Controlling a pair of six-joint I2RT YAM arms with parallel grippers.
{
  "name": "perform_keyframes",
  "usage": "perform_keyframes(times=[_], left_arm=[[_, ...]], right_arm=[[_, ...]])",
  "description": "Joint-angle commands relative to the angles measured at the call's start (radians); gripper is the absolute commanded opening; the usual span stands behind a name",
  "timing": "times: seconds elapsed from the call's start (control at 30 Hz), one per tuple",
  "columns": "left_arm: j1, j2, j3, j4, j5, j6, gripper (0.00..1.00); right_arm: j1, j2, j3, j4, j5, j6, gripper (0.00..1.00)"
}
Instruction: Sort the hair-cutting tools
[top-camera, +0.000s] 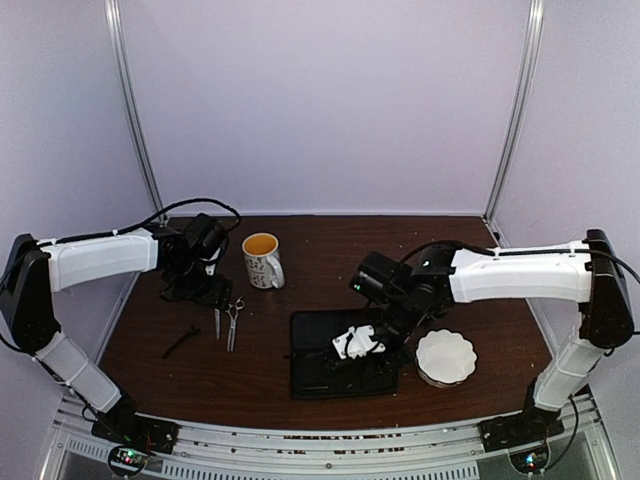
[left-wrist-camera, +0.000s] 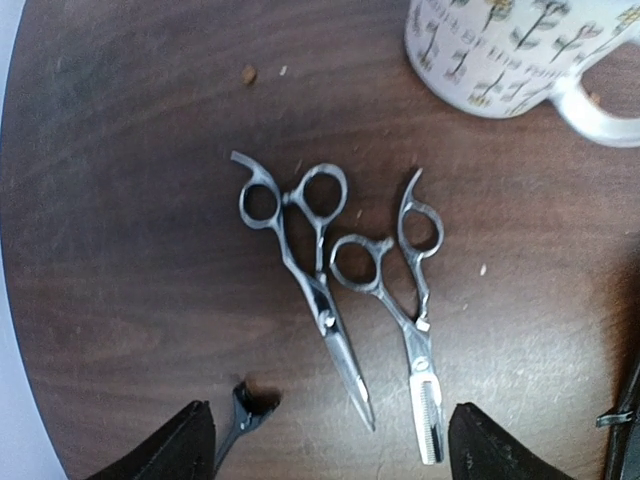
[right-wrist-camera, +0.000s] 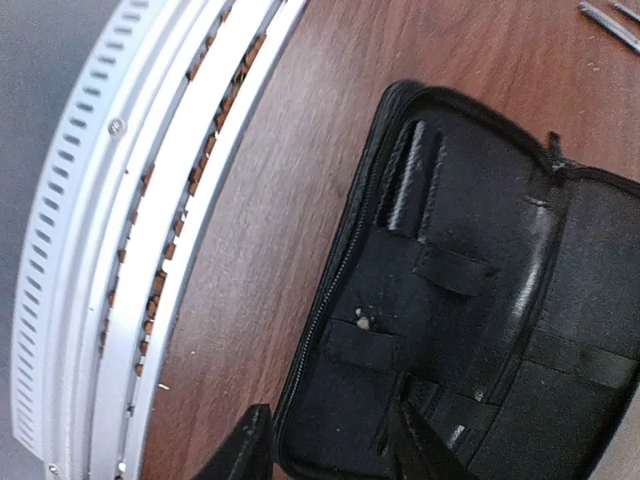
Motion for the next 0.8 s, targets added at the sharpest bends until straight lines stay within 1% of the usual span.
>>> perform_keyframes(times=[0.0, 0.1, 0.27, 0.4, 0.47, 0.5, 0.57, 0.63, 0.67, 0.73, 0.77], left_arm=[[-0.004, -0.026, -0.012, -0.105, -0.016, -0.068, 0.88], [-0.005, -0.052, -0.051, -0.111, -0.021, -0.069, 0.91], [-0.004, -0.062, -0.076, -0.164, -0.046, -0.081, 0.97], [-0.003, -0.045, -0.064, -0.166, -0.020, -0.053, 0.97], [-0.004, -0.035, -0.035, -0.167, -0.036, -0.050, 0.97], [-0.004, -0.033, -0.019, -0.167, -0.050, -0.052, 0.97], [-0.004, -0.027, 0.011, -0.168, -0.081, -0.054, 0.96], [-0.004, -0.024, 0.033, -0.172, -0.108, -0.061, 0.95], [-0.004, -0.021, 0.041, -0.176, -0.121, -0.063, 0.95], [-0.004, -0.014, 0.050, -0.194, -0.156, -0.078, 0.94], [-0.004, -0.012, 0.050, -0.201, -0.166, -0.083, 0.94]], right_arm=[[-0.069, -0.080, 0.037, -0.112, -0.175, 0.003, 0.43], [-0.109, -0.119, 0.011, -0.110, -0.200, 0.022, 0.45], [-0.187, -0.161, -0.041, -0.046, -0.242, 0.083, 0.45], [-0.214, -0.196, -0.065, 0.006, -0.255, 0.131, 0.45], [-0.223, -0.208, -0.051, 0.051, -0.246, 0.198, 0.45], [-0.232, -0.214, -0.029, 0.074, -0.253, 0.258, 0.44], [-0.262, -0.221, 0.052, 0.090, -0.347, 0.363, 0.44], [-0.298, -0.218, 0.160, 0.161, -0.422, 0.569, 0.48], [-0.306, -0.210, 0.216, 0.216, -0.461, 0.720, 0.51], [-0.334, -0.180, 0.321, 0.349, -0.550, 1.018, 0.72], [-0.337, -0.166, 0.360, 0.422, -0.569, 1.171, 0.78]])
